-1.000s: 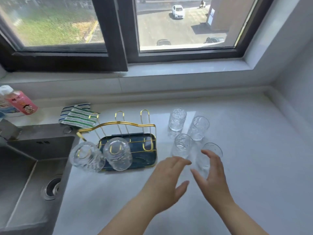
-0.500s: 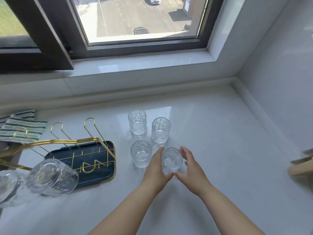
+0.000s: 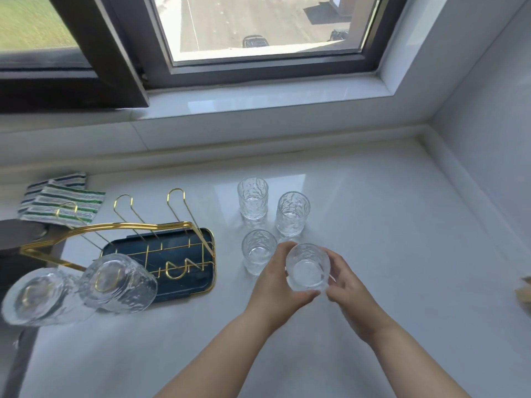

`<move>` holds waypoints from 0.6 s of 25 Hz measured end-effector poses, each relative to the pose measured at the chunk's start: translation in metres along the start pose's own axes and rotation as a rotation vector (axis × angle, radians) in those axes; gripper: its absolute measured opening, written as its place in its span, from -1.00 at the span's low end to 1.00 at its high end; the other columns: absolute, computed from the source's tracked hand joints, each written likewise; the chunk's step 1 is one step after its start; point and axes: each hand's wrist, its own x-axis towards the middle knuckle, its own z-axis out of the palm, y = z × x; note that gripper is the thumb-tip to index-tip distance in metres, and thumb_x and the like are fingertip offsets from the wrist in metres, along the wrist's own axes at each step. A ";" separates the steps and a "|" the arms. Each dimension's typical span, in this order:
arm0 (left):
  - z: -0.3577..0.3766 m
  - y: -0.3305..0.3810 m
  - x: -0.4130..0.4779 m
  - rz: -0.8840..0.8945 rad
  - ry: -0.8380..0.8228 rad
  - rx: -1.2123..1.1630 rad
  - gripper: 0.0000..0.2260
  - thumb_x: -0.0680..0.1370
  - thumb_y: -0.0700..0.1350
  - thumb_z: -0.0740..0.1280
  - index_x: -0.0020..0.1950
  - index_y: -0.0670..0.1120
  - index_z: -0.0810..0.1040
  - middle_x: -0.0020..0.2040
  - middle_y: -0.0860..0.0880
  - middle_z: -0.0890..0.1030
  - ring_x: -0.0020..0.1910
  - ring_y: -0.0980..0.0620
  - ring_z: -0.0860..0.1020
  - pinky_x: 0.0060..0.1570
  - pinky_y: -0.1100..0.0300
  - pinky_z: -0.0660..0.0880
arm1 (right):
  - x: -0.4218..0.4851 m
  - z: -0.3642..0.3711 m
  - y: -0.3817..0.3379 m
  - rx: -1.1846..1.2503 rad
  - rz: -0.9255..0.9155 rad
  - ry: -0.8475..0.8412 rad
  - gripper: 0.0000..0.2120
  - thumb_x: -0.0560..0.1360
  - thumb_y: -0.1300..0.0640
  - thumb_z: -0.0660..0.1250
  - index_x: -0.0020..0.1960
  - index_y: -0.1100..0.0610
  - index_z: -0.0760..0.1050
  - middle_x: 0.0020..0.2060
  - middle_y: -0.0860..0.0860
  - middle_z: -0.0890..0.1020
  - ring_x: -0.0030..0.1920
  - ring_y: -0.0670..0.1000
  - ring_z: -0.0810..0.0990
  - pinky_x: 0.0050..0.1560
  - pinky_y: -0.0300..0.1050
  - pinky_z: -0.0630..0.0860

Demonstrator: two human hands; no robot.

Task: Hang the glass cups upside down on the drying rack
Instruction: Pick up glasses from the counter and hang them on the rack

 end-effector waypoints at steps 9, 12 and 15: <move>-0.073 0.038 -0.079 0.183 0.152 -0.207 -0.30 0.25 -0.20 0.53 0.23 0.21 0.28 0.07 0.27 0.52 0.11 0.24 0.50 -0.05 0.45 0.45 | -0.021 0.078 -0.050 0.699 0.081 -0.372 -0.39 0.40 -0.06 0.36 0.37 0.13 0.31 0.34 0.18 0.45 0.35 0.21 0.39 0.28 0.15 0.43; -0.104 0.030 -0.102 0.157 0.246 -0.196 -0.33 0.24 -0.13 0.55 0.21 0.21 0.30 0.10 0.20 0.52 0.14 0.19 0.51 0.08 0.28 0.48 | -0.017 0.112 -0.070 0.603 0.044 -0.403 -0.44 0.40 0.03 0.37 0.34 0.15 0.35 0.25 0.19 0.54 0.25 0.20 0.51 0.07 0.04 0.56; -0.136 0.020 -0.115 0.166 0.403 0.104 -0.37 0.25 -0.03 0.53 0.22 0.14 0.31 0.19 0.12 0.40 0.21 0.21 0.36 0.20 0.36 0.31 | -0.011 0.136 -0.093 0.247 -0.072 -0.222 -0.41 0.27 0.11 0.51 0.26 -0.05 0.42 0.15 0.09 0.60 0.10 0.09 0.62 -0.02 -0.05 0.58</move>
